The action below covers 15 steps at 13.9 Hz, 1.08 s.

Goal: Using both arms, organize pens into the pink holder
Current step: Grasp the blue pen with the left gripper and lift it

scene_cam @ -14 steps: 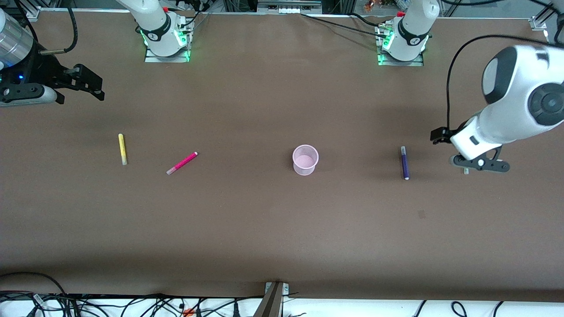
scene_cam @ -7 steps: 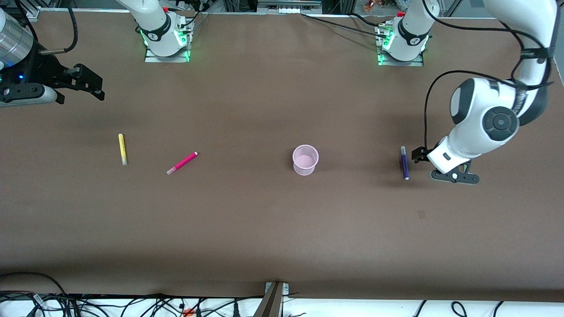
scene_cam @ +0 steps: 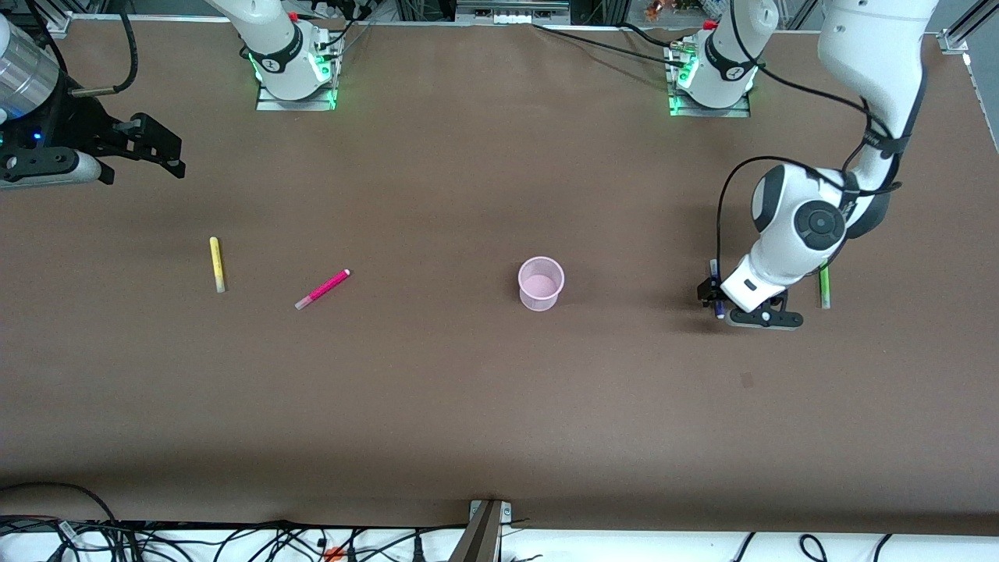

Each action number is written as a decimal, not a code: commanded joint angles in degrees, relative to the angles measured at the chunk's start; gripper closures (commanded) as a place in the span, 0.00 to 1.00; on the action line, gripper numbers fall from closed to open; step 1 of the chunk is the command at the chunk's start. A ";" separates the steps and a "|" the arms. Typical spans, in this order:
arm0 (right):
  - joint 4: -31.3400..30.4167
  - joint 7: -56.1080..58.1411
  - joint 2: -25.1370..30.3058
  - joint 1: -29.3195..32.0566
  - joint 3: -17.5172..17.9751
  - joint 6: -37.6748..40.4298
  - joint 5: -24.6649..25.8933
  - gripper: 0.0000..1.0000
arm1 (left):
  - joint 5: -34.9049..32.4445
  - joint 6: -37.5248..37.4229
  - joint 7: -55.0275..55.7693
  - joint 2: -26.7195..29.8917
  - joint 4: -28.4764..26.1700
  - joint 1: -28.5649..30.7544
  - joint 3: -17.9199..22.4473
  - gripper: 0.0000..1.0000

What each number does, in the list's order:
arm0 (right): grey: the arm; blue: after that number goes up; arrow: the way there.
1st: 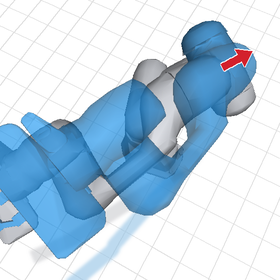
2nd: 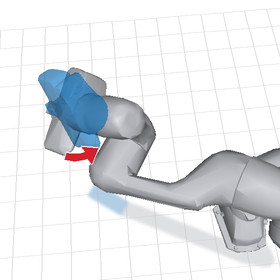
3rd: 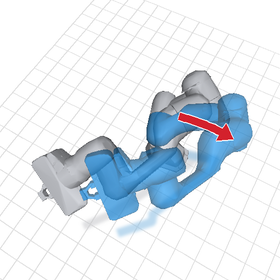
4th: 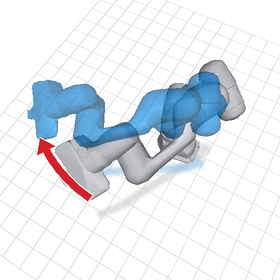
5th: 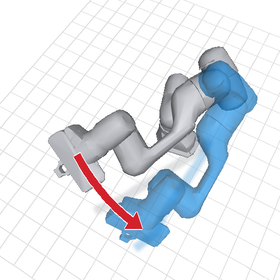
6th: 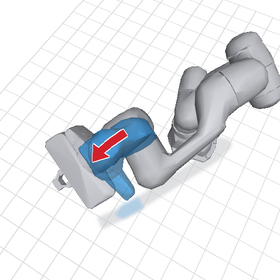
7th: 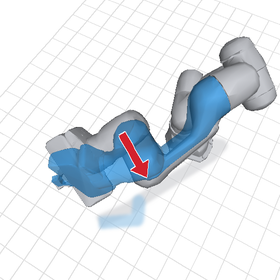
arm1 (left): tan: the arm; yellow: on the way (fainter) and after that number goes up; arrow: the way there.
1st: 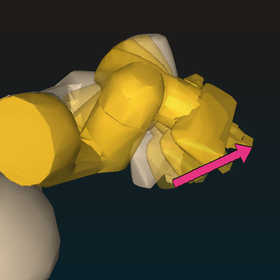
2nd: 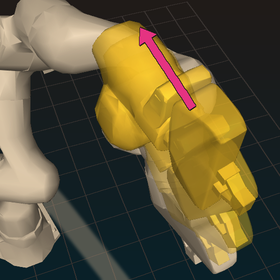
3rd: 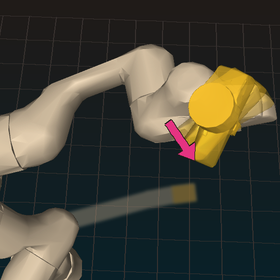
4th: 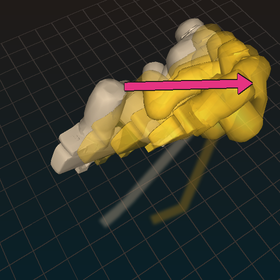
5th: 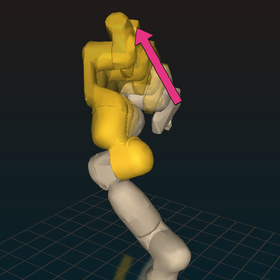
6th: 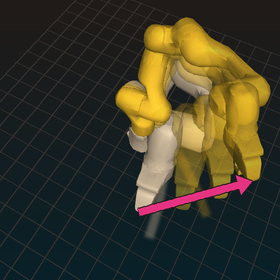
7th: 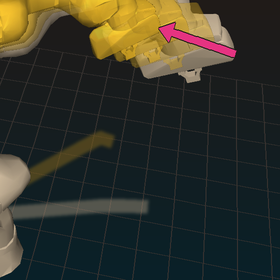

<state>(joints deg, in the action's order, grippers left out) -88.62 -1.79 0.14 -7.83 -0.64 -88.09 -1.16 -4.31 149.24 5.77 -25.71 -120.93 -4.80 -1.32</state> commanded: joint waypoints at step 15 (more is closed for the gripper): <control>-0.94 0.47 1.26 0.01 0.03 0.11 -0.77 0.00 | -1.57 0.18 -5.41 -3.12 0.43 0.67 0.18 1.00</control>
<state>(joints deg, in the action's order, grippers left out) -88.62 -1.79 0.15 -7.83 -0.64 -88.09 -1.16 -4.34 149.88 0.72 -29.03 -120.72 -3.90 -1.10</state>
